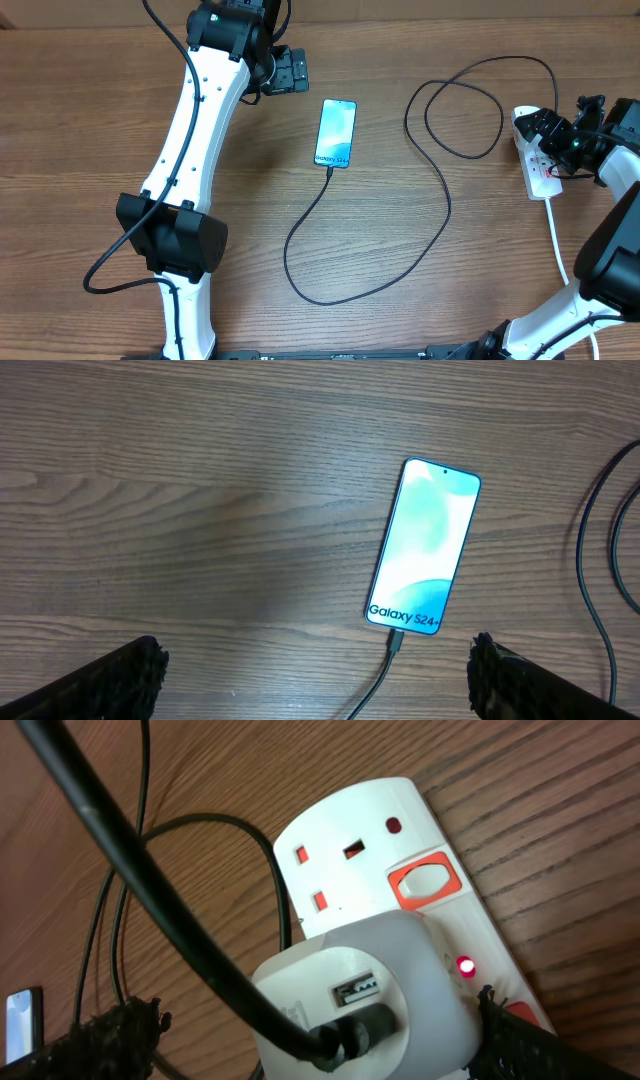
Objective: Plug charger to phone and switch on socket
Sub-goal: 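Press down on the orange switch with the right gripper, then lift the right gripper up off the power strip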
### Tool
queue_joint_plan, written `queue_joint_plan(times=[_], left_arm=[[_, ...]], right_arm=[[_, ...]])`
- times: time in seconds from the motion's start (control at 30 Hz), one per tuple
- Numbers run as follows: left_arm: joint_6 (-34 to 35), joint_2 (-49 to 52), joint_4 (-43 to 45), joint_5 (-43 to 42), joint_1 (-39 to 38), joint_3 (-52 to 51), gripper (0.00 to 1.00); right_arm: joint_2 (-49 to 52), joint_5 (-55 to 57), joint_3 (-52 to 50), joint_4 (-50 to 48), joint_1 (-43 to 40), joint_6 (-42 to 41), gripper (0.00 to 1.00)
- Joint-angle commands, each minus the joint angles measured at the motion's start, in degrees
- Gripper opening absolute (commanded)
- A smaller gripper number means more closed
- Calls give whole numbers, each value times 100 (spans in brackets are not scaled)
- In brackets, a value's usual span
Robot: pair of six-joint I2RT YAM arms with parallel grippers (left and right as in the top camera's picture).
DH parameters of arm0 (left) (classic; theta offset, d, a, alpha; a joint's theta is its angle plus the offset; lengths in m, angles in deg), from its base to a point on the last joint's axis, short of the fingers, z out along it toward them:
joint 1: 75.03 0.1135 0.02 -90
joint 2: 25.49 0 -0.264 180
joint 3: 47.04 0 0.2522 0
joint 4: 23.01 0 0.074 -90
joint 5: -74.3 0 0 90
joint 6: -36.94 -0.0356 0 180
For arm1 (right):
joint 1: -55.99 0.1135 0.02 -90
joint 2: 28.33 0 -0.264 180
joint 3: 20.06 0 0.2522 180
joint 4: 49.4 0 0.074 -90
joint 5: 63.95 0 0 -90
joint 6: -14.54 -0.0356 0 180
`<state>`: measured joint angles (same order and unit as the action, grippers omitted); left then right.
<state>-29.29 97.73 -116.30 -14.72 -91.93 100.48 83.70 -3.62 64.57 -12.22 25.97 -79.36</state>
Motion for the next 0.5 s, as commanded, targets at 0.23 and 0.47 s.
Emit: queue_joint_plan(times=[0.23, 0.47], left_arm=[[-63, 52, 4, 72, -48, -9, 100], [-63, 52, 4, 72, -48, -11, 100]], right_arm=[[-459, 562, -28, 765, 22, -205, 100], [-1773, 1088, -28, 1351, 39, -203, 100]])
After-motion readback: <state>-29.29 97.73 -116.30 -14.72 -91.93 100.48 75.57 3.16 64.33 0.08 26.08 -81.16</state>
